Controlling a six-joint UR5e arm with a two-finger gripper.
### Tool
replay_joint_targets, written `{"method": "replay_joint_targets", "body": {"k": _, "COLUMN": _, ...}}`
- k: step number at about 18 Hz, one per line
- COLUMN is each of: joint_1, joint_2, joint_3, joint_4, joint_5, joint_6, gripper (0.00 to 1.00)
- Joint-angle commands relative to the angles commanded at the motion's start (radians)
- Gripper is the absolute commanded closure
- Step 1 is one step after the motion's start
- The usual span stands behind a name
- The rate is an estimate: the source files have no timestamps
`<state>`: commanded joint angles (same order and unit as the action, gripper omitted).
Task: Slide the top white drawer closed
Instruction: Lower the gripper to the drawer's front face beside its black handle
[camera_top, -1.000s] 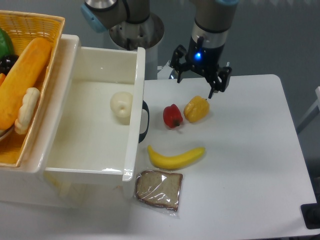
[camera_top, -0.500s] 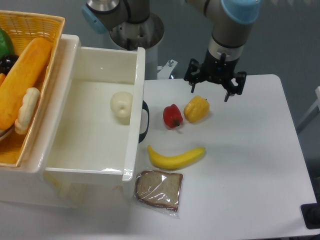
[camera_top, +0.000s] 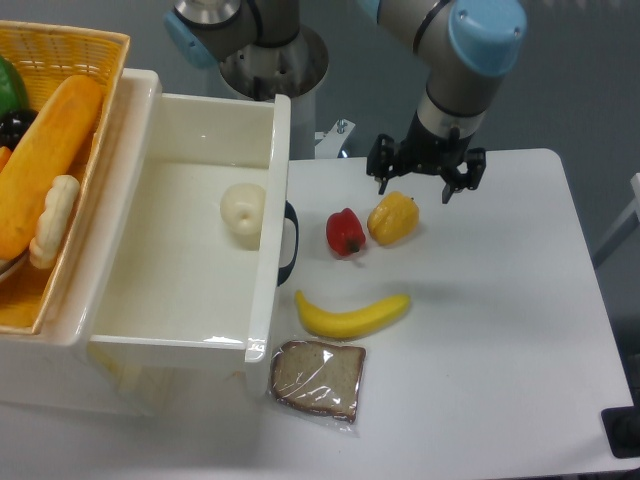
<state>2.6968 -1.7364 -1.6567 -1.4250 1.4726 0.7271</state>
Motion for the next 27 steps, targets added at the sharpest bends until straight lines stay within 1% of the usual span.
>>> {"method": "replay_joint_targets", "body": {"k": 6, "joint_1": -0.021, "joint_2": -0.063, "joint_3": -0.002, "joint_4": -0.002, "joint_5": -0.026, "joint_6": -0.003, "gripper": 0.00}}
{"method": "replay_joint_targets", "body": {"k": 9, "joint_1": -0.041, "joint_2": -0.074, "joint_3": -0.002, "joint_4": -0.002, "joint_5": -0.032, "joint_6": 0.000, "gripper": 0.00}}
{"method": "replay_joint_targets", "body": {"k": 12, "joint_1": -0.048, "joint_2": -0.095, "joint_3": -0.002, "joint_4": -0.002, "joint_5": -0.069, "joint_6": -0.002, "gripper": 0.00}}
{"method": "replay_joint_targets", "body": {"k": 19, "joint_1": -0.084, "joint_2": -0.158, "joint_3": 0.009, "joint_4": -0.002, "joint_5": -0.074, "joint_6": -0.044, "gripper": 0.00}}
{"method": "replay_joint_targets", "body": {"k": 22, "joint_1": -0.098, "joint_2": -0.173, "joint_3": 0.011, "joint_4": 0.000, "joint_5": -0.078, "joint_6": -0.044, "gripper": 0.00}}
{"method": "replay_joint_targets", "body": {"k": 27, "joint_1": -0.101, "joint_2": -0.181, "joint_3": 0.011, "joint_4": 0.000, "joint_5": -0.121, "joint_6": -0.046, "gripper": 0.00}}
